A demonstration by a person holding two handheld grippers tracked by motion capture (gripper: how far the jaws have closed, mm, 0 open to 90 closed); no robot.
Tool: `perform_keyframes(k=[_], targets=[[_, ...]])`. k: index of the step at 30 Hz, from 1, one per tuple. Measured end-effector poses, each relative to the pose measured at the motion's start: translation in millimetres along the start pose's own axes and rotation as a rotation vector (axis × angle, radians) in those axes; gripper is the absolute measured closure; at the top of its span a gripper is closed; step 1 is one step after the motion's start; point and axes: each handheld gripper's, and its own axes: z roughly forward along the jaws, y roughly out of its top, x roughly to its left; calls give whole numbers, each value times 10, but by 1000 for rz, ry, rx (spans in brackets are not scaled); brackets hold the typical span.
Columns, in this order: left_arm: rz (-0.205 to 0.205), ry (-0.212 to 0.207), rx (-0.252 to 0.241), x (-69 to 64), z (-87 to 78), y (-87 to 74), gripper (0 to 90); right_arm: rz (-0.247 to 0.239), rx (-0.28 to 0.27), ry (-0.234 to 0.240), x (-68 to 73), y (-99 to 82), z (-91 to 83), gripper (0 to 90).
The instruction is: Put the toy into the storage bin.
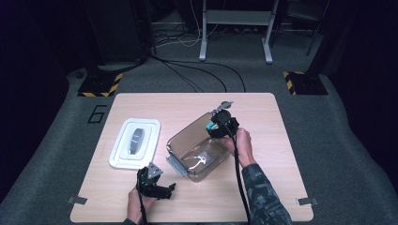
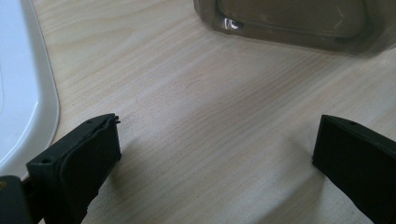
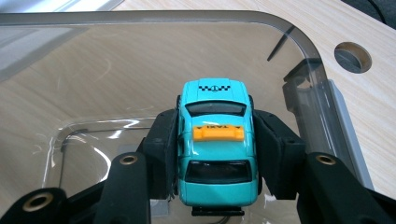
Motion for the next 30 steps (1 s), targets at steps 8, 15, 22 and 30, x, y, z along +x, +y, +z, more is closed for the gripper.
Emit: perform_keyframes(k=[8,15,22,30], targets=[[1,2,2,0,-1,0,5,-2,52,-2,12,66,84,525],[1,2,1,-1,-1,0,5,-8,87,-5,21,120,121,525],[1,2,1,-1,-1,0,5,-13,115,-13,40,155,201,525],[1,2,2,-1,-1,0,5,-5,141,-23,47,190,248,525]])
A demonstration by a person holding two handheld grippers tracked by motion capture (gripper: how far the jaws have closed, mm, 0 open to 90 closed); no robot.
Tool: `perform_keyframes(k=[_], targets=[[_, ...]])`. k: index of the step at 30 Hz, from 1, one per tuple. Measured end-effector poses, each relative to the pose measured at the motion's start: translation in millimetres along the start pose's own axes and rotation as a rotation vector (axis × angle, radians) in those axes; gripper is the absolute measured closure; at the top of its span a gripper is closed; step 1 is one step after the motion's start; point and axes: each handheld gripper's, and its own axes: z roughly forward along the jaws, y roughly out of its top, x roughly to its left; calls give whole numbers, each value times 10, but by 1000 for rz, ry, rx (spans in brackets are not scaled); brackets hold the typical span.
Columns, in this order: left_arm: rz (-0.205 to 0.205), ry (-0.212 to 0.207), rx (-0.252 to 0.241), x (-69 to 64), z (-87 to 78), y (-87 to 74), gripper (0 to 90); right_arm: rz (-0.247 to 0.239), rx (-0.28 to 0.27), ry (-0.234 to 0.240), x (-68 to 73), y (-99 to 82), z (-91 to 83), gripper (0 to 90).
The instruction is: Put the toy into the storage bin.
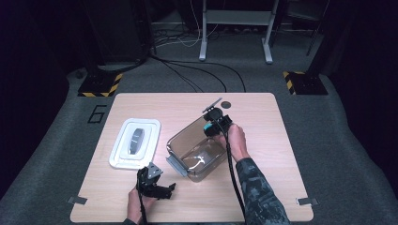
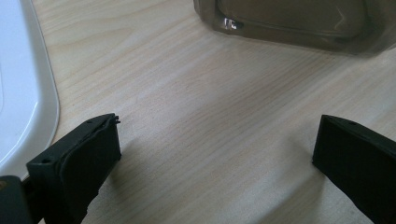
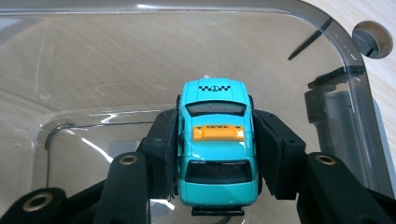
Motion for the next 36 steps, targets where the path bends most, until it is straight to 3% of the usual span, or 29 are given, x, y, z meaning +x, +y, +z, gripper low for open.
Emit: perform_keyframes(k=[15,17,20,26,32,36], targets=[[1,-4,3,2,-2,1,5,-13,40,-8,59,63,31,520],[4,-1,3,2,-2,0,5,-22,39,-12,60,66,32,447],[0,-2,3,-1,-2,-1,6,-20,21,-18,66,63,-8,311],[-9,-1,-6,-5,3,0,7,-16,-65,11,63,-24,-204,150],[-8,-3,-3,-3,0,0,7,0,-152,26,-5,-224,-426,46],[-5,-1,-5,-1,1,1,7,19,-198,21,-74,-379,-542,27]])
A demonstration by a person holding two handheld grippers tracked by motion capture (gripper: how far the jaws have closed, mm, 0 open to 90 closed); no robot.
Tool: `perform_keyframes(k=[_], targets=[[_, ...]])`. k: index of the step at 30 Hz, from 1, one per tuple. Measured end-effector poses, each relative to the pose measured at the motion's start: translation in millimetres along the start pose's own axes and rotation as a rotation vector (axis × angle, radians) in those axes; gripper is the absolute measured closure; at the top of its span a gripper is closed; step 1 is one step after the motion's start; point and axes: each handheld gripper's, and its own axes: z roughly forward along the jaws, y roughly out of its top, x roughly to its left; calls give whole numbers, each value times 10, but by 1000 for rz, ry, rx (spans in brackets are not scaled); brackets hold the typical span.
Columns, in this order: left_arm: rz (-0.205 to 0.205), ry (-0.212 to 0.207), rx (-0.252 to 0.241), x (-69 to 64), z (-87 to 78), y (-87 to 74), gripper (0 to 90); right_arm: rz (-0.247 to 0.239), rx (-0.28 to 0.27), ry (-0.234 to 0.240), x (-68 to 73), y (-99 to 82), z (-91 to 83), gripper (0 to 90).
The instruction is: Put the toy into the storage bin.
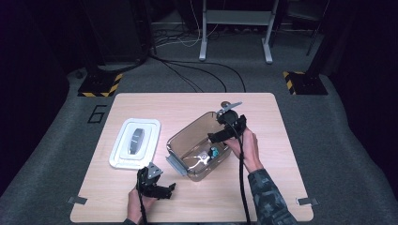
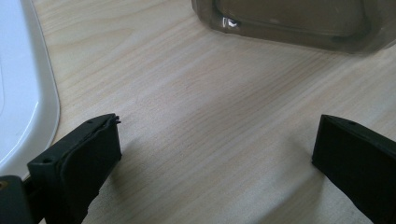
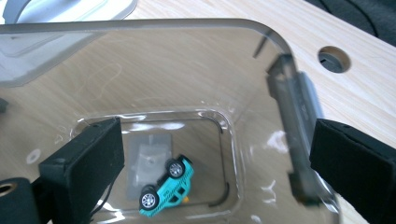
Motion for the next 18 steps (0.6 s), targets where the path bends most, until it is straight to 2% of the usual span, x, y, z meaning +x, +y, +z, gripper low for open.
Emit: perform_keyframes(k=[3,11,15,18], targets=[[-1,0,-1,-1,1,0,7,16,-12,-6,-31,-69,-58,24],[1,-1,2,1,-1,0,7,70,-56,-27,-162,-424,-248,16],[-4,-3,2,-3,-1,0,7,85,-77,-37,-192,-588,-323,12],[10,-1,8,6,-5,1,7,90,-84,-46,-208,-699,-362,12]])
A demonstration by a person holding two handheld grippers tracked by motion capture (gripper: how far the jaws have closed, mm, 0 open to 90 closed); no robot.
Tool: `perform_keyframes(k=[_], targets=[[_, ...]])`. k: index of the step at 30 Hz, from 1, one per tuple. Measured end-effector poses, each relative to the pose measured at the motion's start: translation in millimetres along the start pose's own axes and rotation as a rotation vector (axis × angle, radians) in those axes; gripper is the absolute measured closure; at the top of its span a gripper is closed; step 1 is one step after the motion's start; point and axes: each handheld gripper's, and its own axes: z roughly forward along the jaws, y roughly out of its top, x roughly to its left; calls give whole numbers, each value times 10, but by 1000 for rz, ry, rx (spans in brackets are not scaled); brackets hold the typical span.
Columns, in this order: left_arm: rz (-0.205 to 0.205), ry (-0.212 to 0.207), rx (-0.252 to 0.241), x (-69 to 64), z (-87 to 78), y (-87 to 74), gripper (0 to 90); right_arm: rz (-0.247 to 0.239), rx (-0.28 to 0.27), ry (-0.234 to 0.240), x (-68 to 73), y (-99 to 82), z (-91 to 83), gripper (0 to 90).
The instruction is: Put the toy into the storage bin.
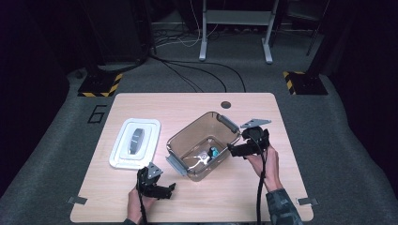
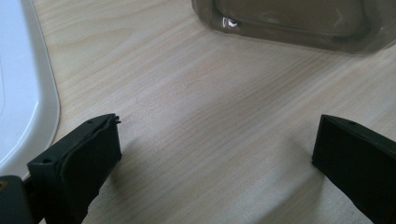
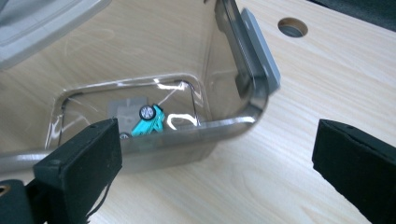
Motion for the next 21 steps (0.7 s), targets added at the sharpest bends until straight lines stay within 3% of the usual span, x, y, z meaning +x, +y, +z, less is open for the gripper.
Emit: perform_keyframes(k=[8,21], targets=[[-6,-1,0,-5,1,-1,7,38,11,-14,-78,-289,-45,0],[1,0,1,1,0,1,7,94,41,-37,-139,-712,97,0]])
